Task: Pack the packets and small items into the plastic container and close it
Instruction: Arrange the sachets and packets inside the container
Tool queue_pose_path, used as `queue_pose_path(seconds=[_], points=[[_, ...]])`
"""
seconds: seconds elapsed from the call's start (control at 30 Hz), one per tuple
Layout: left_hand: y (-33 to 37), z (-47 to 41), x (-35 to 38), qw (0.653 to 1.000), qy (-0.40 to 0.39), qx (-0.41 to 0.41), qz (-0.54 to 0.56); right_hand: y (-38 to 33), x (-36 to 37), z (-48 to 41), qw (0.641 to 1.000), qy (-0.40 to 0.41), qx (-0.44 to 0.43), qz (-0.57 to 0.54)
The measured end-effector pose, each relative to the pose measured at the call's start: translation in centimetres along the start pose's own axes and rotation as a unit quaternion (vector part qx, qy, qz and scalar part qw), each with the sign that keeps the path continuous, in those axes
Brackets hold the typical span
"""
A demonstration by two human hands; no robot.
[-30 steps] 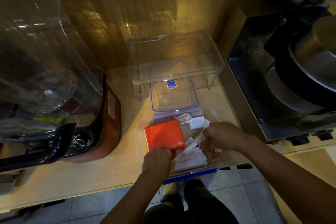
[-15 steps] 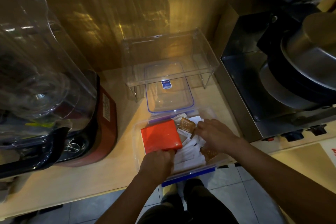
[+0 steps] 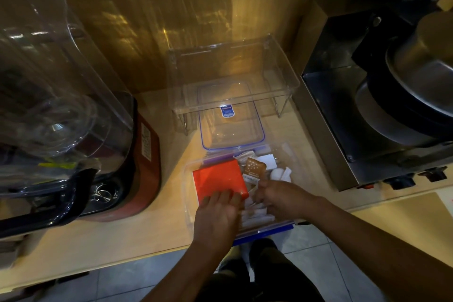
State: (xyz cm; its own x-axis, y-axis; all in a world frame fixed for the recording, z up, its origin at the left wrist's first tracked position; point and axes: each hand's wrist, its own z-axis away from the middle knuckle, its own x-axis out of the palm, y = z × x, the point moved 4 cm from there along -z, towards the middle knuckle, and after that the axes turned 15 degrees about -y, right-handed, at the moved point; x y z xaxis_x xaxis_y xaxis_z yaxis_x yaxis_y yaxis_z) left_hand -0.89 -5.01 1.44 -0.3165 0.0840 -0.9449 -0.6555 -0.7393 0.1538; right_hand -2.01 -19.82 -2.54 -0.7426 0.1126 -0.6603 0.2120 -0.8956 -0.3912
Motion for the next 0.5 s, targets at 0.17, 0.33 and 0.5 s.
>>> queue_pose_path(seconds=[0.17, 0.33, 0.5], points=[[-1.0, -0.8, 1.5, 0.998, -0.023, 0.052, 0.018, 0.6, 0.1, 0.0, 0.996, 0.029, 0.063, 0.048], [-2.9, -2.4, 5.2, 0.988, -0.145, 0.053, -0.005, 0.9, 0.6, -0.3, 0.996, 0.006, 0.089, 0.003], [-2.9, -3.1, 6.1, 0.989, -0.141, 0.043, -0.010, 0.3, 0.4, -0.7, 0.996, -0.037, 0.082, 0.020]])
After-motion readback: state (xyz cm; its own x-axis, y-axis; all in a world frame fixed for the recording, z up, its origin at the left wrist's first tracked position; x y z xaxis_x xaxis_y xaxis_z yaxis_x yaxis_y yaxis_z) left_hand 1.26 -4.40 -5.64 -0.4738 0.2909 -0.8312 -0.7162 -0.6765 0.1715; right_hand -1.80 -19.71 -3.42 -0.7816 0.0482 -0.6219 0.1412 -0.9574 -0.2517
